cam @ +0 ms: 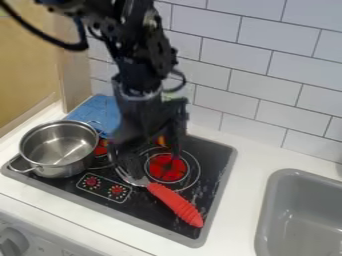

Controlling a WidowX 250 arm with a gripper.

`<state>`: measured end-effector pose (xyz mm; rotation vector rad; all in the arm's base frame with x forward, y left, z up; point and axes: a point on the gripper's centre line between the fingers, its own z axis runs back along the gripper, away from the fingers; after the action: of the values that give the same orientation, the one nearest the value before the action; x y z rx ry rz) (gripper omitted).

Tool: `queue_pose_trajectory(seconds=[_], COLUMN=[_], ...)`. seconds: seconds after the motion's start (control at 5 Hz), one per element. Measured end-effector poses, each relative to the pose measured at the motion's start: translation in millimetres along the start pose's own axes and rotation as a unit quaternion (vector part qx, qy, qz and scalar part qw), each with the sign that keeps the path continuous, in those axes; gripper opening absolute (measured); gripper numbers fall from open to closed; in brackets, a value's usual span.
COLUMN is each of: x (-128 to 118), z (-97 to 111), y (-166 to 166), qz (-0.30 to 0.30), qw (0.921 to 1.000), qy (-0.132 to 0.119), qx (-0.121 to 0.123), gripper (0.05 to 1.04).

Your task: Moved the yellow object in the right side of the table

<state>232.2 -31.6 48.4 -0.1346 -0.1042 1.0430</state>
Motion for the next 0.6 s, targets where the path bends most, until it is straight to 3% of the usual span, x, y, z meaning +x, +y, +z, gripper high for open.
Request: queue_pose_trajectory(seconds=[0.6], x=[31.6], z=[-2.2], y=[-51.9], qz=[-0.102], qw=[0.9938], qy=[0.031], qx=[0.034], gripper=[0.999])
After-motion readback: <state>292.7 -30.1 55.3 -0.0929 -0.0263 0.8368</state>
